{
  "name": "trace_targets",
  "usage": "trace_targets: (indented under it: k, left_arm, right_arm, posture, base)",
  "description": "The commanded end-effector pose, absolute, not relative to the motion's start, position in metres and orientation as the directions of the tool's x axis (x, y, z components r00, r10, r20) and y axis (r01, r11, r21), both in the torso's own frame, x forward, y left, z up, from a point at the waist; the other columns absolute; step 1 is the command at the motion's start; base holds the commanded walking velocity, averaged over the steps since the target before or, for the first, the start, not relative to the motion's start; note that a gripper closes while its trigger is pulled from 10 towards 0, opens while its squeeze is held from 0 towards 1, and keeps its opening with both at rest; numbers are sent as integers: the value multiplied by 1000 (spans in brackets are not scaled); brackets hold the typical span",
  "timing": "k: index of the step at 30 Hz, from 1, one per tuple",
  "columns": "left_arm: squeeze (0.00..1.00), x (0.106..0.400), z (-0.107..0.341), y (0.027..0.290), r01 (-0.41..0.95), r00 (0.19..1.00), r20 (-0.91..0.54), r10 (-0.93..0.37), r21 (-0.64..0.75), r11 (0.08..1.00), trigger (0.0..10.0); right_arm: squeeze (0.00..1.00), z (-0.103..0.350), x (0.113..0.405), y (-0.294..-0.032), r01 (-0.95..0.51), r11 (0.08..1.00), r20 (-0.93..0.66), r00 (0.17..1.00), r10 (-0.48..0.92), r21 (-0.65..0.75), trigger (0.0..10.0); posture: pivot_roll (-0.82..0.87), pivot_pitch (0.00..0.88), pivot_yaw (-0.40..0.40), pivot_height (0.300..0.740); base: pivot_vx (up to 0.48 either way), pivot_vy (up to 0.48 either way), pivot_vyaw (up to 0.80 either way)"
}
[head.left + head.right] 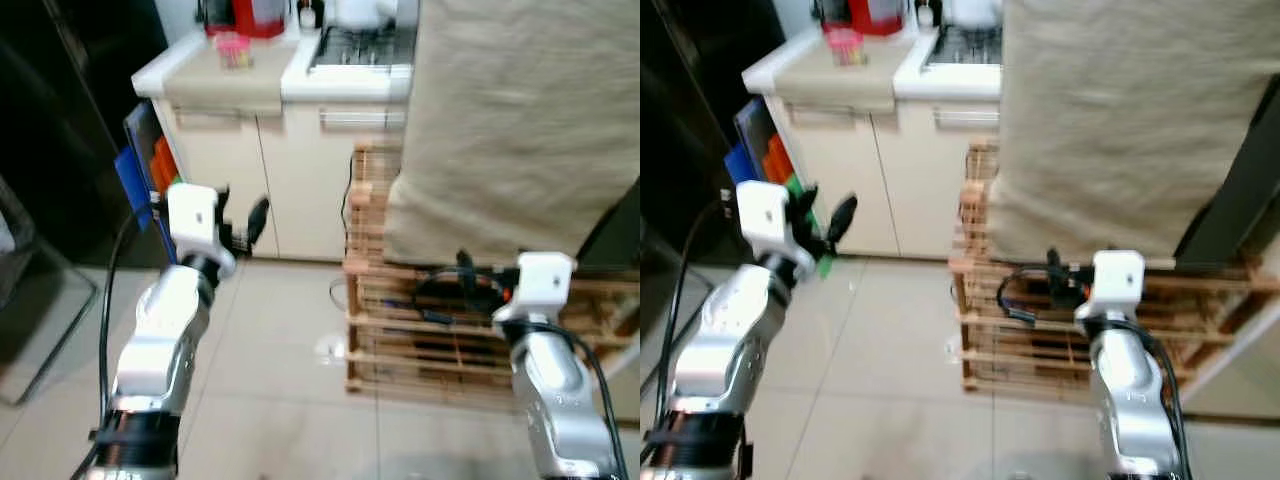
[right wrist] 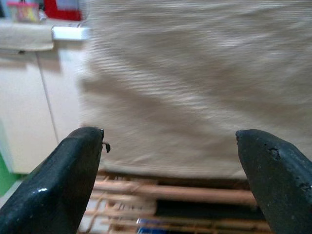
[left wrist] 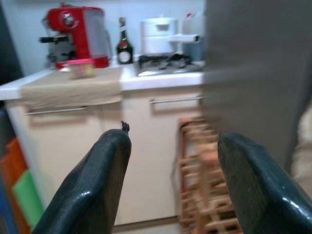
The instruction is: Restocking fridge
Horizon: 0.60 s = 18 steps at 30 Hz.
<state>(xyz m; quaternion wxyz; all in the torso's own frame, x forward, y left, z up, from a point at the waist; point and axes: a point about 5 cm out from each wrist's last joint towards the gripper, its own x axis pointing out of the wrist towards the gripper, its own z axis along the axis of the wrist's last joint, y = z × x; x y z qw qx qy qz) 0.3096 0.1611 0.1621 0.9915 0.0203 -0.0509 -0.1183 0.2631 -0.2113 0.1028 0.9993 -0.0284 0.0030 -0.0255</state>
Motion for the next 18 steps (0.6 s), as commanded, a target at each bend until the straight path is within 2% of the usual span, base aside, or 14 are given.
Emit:
trace_targets:
  k: [1, 11, 18]
  left_arm:
    - [0, 313, 161, 162, 231, 968, 84, -236, 63, 971, 10000]
    - [0, 318, 157, 160, 240, 967, 77, -243, 40, 970, 10000]
    - [0, 306, 137, 159, 255, 966, 21, -257, 67, 965, 10000]
  right_arm:
    - [0, 106, 265, -219, 89, 995, 7, 996, -89, -38, 10000]
    - [0, 112, 266, -229, 132, 990, 30, 991, -130, -43, 10000]
    - [0, 111, 263, -238, 161, 986, 22, 987, -160, -39, 10000]
  posture:
    - [-71, 0, 66, 740]
    - [-89, 0, 79, 740]
    - [-86, 0, 78, 740]
  base:
    - [244, 412, -800]
    - [243, 415, -800]
    - [244, 415, -800]
